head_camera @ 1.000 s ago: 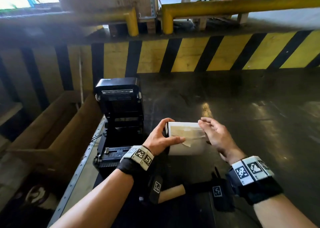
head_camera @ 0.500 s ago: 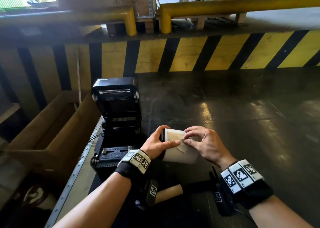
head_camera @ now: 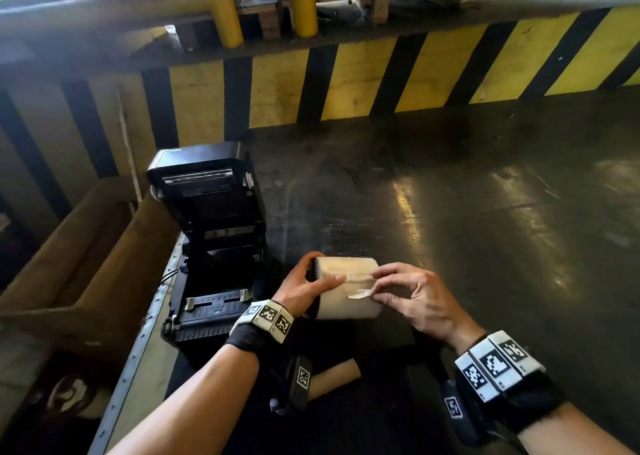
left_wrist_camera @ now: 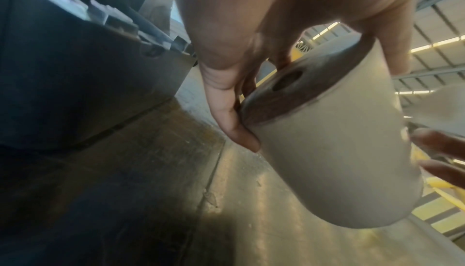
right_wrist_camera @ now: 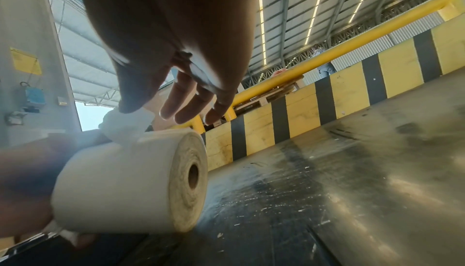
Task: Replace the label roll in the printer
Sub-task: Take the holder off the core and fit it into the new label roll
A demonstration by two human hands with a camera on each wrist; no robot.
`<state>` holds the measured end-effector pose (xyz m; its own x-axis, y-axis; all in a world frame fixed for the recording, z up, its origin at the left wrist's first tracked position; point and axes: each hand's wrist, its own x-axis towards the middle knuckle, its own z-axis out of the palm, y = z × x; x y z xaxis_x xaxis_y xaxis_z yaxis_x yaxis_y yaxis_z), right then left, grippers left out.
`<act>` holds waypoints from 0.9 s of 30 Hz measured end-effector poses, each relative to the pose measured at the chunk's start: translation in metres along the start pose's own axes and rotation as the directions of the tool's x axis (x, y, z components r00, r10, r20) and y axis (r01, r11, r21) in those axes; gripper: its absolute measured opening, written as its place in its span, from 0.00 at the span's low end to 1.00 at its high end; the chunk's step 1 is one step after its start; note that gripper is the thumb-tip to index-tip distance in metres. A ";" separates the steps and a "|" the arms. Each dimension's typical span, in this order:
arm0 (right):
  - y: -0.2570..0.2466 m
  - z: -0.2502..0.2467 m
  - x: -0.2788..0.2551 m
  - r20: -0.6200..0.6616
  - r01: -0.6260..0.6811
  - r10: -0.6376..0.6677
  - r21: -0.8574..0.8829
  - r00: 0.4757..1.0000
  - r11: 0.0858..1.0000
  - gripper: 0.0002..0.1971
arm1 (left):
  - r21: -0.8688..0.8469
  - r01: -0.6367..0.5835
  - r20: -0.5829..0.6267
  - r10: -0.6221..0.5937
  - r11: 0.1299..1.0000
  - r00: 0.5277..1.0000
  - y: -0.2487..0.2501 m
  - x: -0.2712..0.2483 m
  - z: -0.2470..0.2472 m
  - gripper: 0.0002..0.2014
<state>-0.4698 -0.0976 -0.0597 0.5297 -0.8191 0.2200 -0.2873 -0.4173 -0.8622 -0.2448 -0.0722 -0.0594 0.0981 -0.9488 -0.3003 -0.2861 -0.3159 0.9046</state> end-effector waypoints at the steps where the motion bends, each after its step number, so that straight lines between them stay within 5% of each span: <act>1: 0.002 -0.002 -0.001 -0.013 -0.017 0.018 0.026 1.000 1.000 0.03 | 0.001 0.021 -0.003 -0.021 1.000 1.000 -0.001 0.002 0.001 0.34; 7: 0.039 -0.030 0.012 -0.209 -0.287 0.288 0.038 0.934 0.957 0.04 | 0.020 0.106 -0.022 -0.106 0.994 0.994 -0.019 0.019 0.005 0.29; 15: 0.102 -0.040 0.027 -0.084 -0.585 0.595 -0.333 0.800 0.740 0.04 | -0.092 0.289 0.024 -0.288 0.953 0.957 -0.030 0.034 0.005 0.30; 23: 0.125 -0.025 0.024 -0.124 -0.604 0.615 -0.412 0.779 0.682 0.02 | -0.037 0.238 0.045 -0.236 0.971 0.971 -0.027 0.036 0.007 0.37; 27: 0.126 -0.027 0.014 -0.182 -0.623 0.612 -0.424 0.770 0.658 0.15 | -0.042 0.233 0.063 -0.230 0.972 0.971 -0.026 0.035 0.006 0.39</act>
<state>-0.5203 -0.1719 -0.1529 0.0867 -0.9575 -0.2750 -0.8570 0.0691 -0.5107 -0.2400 -0.0973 -0.0957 0.1008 -0.8490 -0.5186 -0.2155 -0.5275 0.8217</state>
